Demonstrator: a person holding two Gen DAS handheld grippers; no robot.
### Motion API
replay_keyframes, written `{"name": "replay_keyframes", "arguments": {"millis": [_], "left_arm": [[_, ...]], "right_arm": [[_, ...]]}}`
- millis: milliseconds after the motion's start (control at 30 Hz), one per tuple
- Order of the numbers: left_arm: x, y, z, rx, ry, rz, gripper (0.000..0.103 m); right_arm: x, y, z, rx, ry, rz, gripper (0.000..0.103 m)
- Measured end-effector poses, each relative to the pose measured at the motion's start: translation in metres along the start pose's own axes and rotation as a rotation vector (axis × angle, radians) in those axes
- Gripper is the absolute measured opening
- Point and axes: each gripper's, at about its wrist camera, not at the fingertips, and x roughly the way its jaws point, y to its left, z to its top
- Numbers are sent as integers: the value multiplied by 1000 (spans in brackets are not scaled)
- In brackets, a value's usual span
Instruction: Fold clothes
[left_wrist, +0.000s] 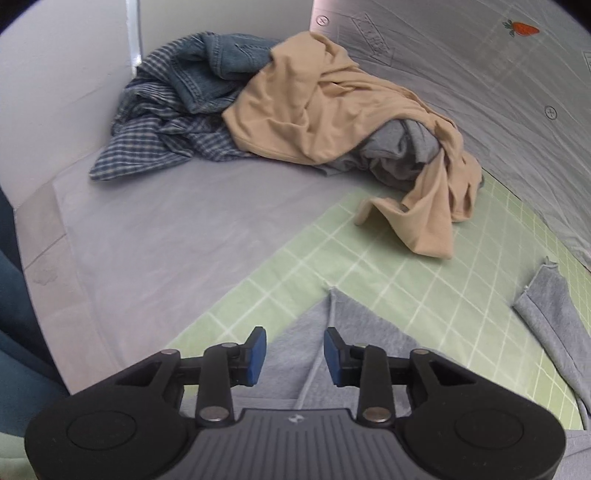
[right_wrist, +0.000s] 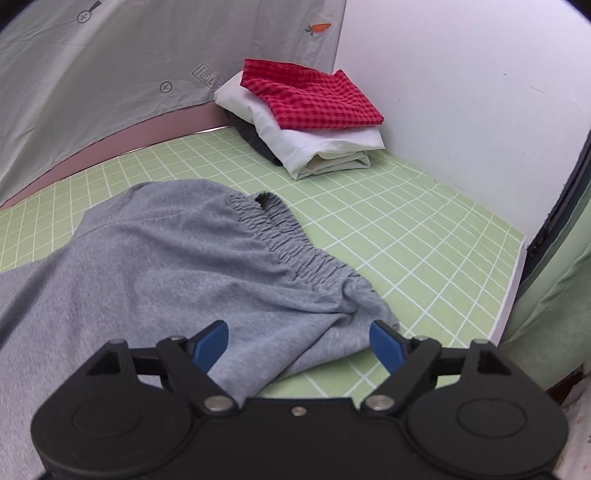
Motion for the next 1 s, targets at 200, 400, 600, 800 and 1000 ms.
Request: {"name": "replay_keyframes", "arguments": {"millis": [200,400,600,800,1000], "left_arm": [[33,-16,-1,105,89,-57,39],[45,-13,7,143,121,-108,37],[52,-12,16,179,151,-142,1],[44,10,46,84,59,-109,1],[47,33,80,-47,-23,-78,1]], "right_arm": [[-16,37,-26,-19,45,33,87],[-30,63,-46,-24,81,25,87],[-42,87,-56,-50,97,22,87],[-54,106,-63,-79,101,26,87],[-60,114,-68,-100,113,42,87]]}}
